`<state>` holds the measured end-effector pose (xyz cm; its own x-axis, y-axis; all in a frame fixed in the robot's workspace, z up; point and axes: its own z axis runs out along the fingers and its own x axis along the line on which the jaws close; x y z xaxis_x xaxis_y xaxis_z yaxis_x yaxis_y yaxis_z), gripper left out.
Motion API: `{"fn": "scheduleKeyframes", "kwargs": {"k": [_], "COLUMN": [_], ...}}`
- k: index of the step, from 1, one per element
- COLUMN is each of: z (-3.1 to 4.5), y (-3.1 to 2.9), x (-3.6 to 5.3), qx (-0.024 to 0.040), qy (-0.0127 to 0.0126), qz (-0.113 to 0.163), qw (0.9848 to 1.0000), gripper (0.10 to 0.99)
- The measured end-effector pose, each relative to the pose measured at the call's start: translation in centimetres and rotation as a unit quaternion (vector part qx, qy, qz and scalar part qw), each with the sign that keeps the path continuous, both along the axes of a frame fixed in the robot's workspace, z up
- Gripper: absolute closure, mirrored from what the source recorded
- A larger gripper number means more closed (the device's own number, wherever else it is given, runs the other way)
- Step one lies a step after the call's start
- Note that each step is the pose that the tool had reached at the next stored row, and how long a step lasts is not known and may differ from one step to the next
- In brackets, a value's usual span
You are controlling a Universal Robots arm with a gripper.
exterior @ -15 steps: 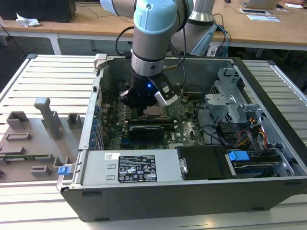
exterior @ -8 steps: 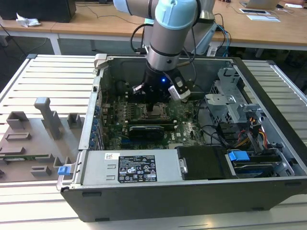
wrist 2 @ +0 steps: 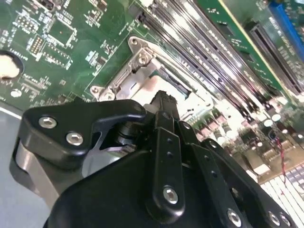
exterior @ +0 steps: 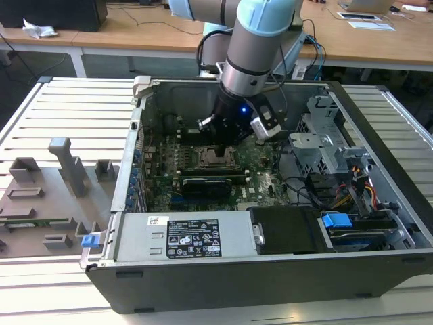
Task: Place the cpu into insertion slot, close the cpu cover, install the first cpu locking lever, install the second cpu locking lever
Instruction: 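Install the second cpu locking lever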
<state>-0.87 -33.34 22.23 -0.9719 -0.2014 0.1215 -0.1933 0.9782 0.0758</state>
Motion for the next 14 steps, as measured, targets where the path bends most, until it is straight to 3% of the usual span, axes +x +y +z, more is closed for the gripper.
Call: {"fn": "scheduleKeyframes", "kwargs": {"k": [7,14], "z": [2.60,2.69], "y": [0.00,0.00], "x": [0.00,0.00], "qx": [-0.0006,-0.0006], "qy": [0.0000,0.0000], "qz": [0.000,0.000], "qw": [1.0000,1.0000], "gripper": [0.980,0.980]}}
